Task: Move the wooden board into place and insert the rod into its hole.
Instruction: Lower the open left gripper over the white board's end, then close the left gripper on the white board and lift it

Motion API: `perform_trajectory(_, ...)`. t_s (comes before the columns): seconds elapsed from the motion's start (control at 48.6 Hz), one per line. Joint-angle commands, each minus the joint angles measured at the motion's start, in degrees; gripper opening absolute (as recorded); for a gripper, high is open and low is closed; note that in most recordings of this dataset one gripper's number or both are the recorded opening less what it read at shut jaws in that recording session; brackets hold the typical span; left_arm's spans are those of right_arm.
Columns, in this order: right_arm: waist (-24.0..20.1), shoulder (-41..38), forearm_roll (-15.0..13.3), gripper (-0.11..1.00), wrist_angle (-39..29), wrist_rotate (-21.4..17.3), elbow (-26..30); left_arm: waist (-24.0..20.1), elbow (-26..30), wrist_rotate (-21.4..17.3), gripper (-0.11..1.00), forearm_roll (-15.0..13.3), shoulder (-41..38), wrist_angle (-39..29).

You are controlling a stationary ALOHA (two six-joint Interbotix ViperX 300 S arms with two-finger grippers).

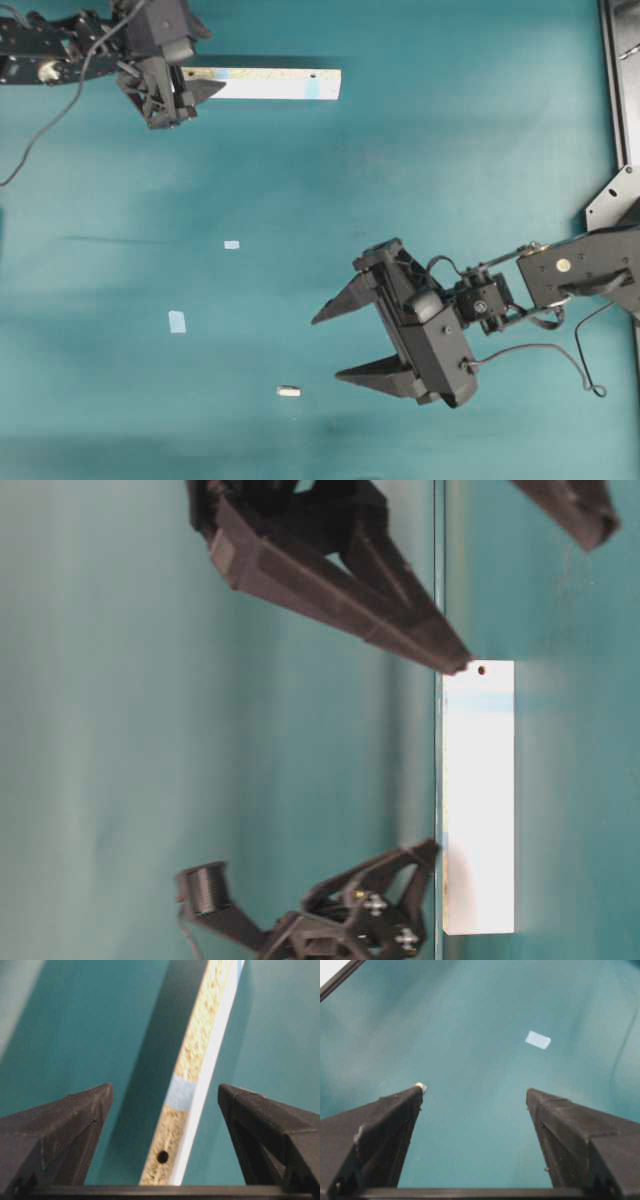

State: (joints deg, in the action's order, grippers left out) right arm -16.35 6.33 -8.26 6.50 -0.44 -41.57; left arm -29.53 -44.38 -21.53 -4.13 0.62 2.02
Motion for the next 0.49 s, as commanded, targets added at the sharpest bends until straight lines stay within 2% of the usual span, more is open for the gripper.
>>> perform_trajectory(0.0, -0.3, 1.7, 0.0, 0.93, -1.3, -0.1, 1.6, -0.3, 1.4, -0.4, 0.91, 0.2, -1.1, 0.3)
perform_trajectory(0.474, -0.3, 1.8, 0.2, 0.93, -3.2, -1.2, 2.0, -0.2, 6.0, 0.1, 0.91, 0.2, -10.4, 2.7)
